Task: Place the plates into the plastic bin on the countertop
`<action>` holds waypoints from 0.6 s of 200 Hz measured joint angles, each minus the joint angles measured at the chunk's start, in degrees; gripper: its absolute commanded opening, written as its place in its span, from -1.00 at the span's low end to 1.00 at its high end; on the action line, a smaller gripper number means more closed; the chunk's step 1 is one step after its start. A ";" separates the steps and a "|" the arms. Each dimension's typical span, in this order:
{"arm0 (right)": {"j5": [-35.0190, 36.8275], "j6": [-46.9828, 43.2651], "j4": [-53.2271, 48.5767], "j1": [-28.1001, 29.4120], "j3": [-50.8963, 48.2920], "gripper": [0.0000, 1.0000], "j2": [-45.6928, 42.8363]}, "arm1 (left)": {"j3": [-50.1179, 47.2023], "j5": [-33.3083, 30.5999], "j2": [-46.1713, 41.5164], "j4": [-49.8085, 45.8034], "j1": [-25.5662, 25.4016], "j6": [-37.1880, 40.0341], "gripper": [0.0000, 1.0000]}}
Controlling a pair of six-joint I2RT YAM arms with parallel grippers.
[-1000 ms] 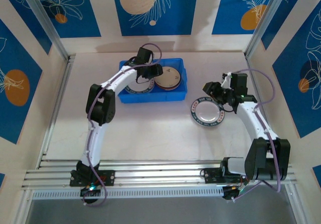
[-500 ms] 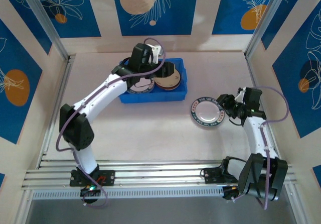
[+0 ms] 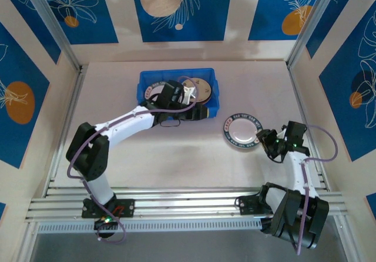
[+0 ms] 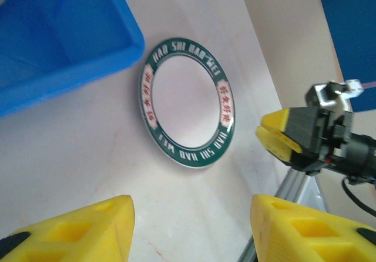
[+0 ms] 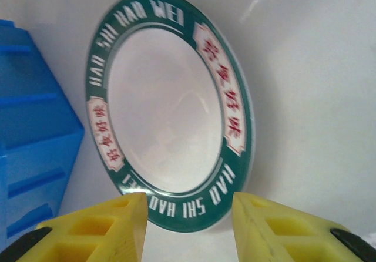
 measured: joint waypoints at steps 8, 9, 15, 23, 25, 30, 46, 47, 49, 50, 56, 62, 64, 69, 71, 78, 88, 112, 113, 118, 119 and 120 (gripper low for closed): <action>0.00 0.22 0.02 -0.04 -0.66 -0.18 0.09 | -0.42 0.87 0.00 1.38 -0.17 -0.50 0.10; 0.00 0.24 0.04 -0.04 -0.70 -0.18 0.11 | -0.44 0.96 0.00 1.49 -0.20 -0.55 0.10; 0.00 0.42 0.15 -0.04 -1.03 -0.18 0.26 | -0.61 1.53 0.00 2.60 -0.20 -1.01 0.10; 0.00 0.50 0.15 -0.04 -1.16 -0.19 0.79 | -0.74 2.16 0.00 3.96 -0.20 -1.42 0.10; 0.00 0.59 0.15 -0.04 -1.16 -0.19 0.96 | -0.79 2.25 0.00 4.37 -0.20 -1.49 0.10; 0.00 0.63 0.28 -0.04 -1.16 -0.20 1.44 | -0.87 2.54 0.00 5.01 -0.20 -1.66 0.10; 0.00 0.66 0.68 -0.04 -1.18 -0.22 2.82 | -1.42 3.50 0.04 7.39 -0.20 -2.64 0.10; 0.00 0.63 0.74 -0.04 -1.20 -0.22 2.89 | -1.46 3.52 0.04 7.48 -0.20 -2.64 0.10; 0.00 0.66 0.85 -0.04 -1.22 -0.22 3.02 | -1.57 3.61 0.07 7.78 -0.20 -2.80 0.10; 0.00 0.66 0.87 -0.04 -1.22 -0.22 3.06 | -1.60 3.63 0.09 7.87 -0.20 -2.86 0.10; 0.00 0.66 1.29 -0.04 -1.36 -0.23 3.21 | -1.95 3.80 0.15 8.55 -0.24 -3.10 0.10; -0.02 0.66 1.68 -0.04 -1.53 -0.23 3.26 | -2.34 4.02 0.22 9.31 -0.24 -3.39 0.10; 0.00 0.66 1.73 -0.04 -1.57 -0.23 3.26 | -2.49 4.11 0.24 9.46 -0.24 -3.52 0.10; 0.00 0.66 1.90 -0.04 -1.66 -0.23 3.28 | -2.84 4.20 0.31 9.94 -0.24 -3.85 0.09; 0.00 0.68 1.95 -0.02 -1.70 -0.23 3.28 | -3.06 4.20 0.33 10.25 -0.24 -3.98 0.10; 0.00 0.68 2.21 -0.02 -1.84 -0.24 3.28 | -3.76 4.37 0.44 10.91 -0.26 -4.37 0.10; 0.00 0.66 2.58 -0.02 -1.84 -0.24 3.58 | -4.57 4.66 0.68 11.50 -0.42 -4.76 0.09; 0.17 0.63 3.30 0.22 -1.84 -0.25 5.03 | -5.53 4.90 1.84 12.02 -0.74 -5.60 0.09; 0.17 0.63 3.34 0.22 -1.84 -0.25 5.09 | -5.55 4.92 1.86 12.02 -0.74 -5.60 0.09; 0.22 0.63 3.43 0.35 -1.84 -0.25 5.55 | -5.75 4.96 2.05 12.07 -0.83 -5.64 0.09; 0.22 0.63 3.45 0.37 -1.84 -0.25 5.60 | -5.81 4.98 2.08 12.09 -0.85 -5.64 0.08; 0.22 0.63 3.52 0.39 -1.84 -0.25 5.75 | -5.84 5.01 2.10 12.09 -0.85 -5.64 0.08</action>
